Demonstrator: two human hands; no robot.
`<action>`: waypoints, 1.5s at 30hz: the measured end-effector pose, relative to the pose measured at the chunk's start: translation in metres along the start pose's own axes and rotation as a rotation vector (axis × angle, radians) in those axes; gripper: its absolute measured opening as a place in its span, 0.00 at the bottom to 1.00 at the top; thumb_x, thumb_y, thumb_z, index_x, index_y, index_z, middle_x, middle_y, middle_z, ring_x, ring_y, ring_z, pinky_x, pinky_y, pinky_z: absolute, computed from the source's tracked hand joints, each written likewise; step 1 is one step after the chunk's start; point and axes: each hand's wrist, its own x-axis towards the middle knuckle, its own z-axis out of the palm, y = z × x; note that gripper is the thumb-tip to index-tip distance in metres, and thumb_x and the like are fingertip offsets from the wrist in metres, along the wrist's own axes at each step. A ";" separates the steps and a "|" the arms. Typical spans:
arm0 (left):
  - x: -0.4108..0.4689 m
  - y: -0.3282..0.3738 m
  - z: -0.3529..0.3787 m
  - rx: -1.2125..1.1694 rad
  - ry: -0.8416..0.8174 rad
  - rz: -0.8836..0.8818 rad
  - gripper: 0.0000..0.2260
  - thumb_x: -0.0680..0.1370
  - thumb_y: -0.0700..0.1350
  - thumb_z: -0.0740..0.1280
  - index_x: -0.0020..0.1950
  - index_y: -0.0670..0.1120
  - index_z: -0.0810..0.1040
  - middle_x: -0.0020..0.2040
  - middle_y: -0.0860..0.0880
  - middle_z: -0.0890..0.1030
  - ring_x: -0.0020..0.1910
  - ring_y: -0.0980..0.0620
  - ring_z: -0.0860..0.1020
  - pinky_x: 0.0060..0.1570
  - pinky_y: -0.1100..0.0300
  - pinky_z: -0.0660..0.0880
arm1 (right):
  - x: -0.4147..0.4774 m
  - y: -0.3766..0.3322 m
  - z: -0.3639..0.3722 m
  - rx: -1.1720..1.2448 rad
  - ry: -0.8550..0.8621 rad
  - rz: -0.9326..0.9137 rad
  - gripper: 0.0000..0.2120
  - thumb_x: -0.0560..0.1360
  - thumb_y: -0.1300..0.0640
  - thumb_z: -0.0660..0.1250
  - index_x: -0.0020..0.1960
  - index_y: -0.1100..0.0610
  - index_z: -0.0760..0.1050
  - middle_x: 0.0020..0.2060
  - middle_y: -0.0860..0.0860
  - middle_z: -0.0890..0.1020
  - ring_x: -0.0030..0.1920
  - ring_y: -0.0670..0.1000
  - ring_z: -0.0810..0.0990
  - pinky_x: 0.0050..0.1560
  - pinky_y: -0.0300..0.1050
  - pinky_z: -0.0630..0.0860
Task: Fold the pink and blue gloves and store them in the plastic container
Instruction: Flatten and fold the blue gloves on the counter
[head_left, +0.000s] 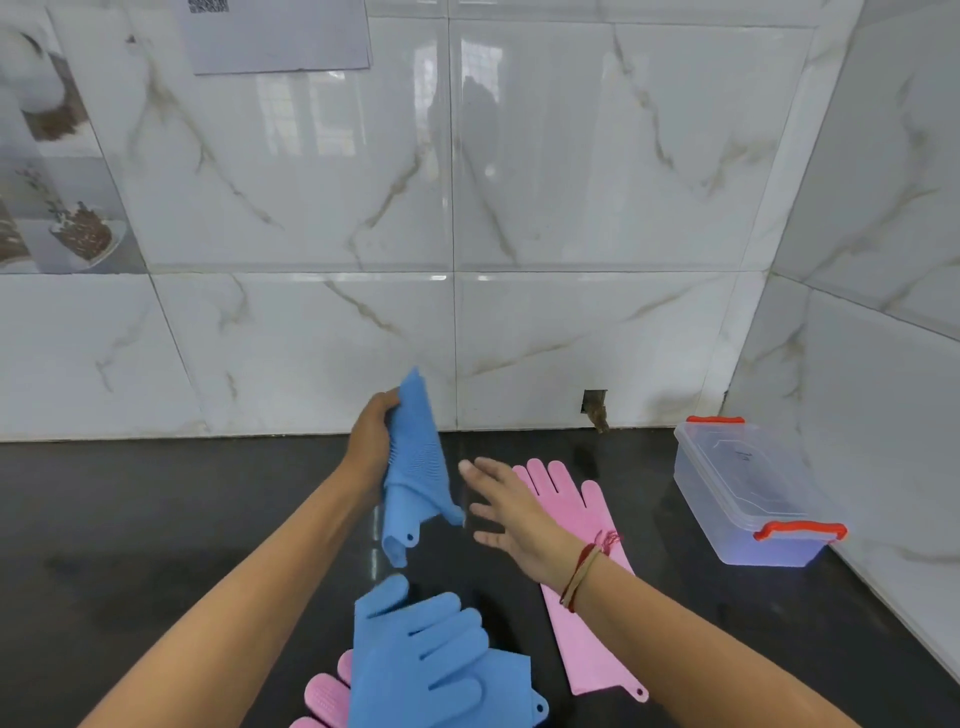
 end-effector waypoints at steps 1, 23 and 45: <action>-0.003 0.000 0.007 -0.089 -0.037 -0.058 0.20 0.79 0.44 0.57 0.27 0.45 0.74 0.22 0.49 0.73 0.20 0.53 0.73 0.23 0.66 0.71 | -0.001 -0.002 -0.003 0.054 -0.027 0.002 0.30 0.72 0.40 0.66 0.70 0.47 0.61 0.65 0.48 0.72 0.60 0.51 0.72 0.58 0.50 0.73; -0.008 -0.025 0.025 0.238 -0.210 -0.177 0.10 0.75 0.50 0.60 0.40 0.44 0.72 0.35 0.45 0.75 0.33 0.47 0.73 0.38 0.55 0.69 | -0.025 -0.037 -0.073 0.412 -0.076 0.262 0.13 0.67 0.50 0.74 0.46 0.58 0.81 0.34 0.54 0.84 0.31 0.52 0.84 0.29 0.44 0.81; -0.049 -0.068 0.072 -0.392 -0.541 -0.421 0.30 0.66 0.50 0.77 0.64 0.39 0.77 0.57 0.38 0.82 0.52 0.43 0.82 0.48 0.51 0.80 | -0.030 -0.069 -0.051 0.380 0.275 -0.128 0.18 0.78 0.54 0.62 0.66 0.57 0.69 0.66 0.55 0.71 0.64 0.54 0.72 0.61 0.45 0.71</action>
